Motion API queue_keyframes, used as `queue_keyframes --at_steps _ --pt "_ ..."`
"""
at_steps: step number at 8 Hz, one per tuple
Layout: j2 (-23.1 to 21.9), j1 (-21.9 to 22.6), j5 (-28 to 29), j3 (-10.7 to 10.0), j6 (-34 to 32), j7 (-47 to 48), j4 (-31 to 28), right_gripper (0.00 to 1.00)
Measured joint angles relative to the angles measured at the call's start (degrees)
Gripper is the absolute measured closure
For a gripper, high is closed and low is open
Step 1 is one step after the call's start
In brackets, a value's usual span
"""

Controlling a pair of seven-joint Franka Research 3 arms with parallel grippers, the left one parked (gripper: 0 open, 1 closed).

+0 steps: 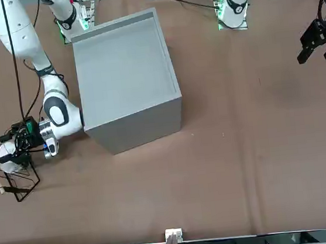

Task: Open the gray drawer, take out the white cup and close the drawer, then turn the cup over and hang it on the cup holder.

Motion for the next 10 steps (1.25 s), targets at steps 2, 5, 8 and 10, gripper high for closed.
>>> queue_keyframes --at_steps 2,5,8,10 --pt "-4.1 0.0 10.5 1.3 0.7 -4.7 4.8 0.00" --pt "-17.0 -0.3 29.9 2.7 5.8 -13.5 8.9 0.00" --pt "-27.2 -3.9 55.7 2.1 10.2 -15.7 8.9 0.00" --pt "-32.0 -4.2 69.5 0.2 10.2 -14.8 9.0 0.00"
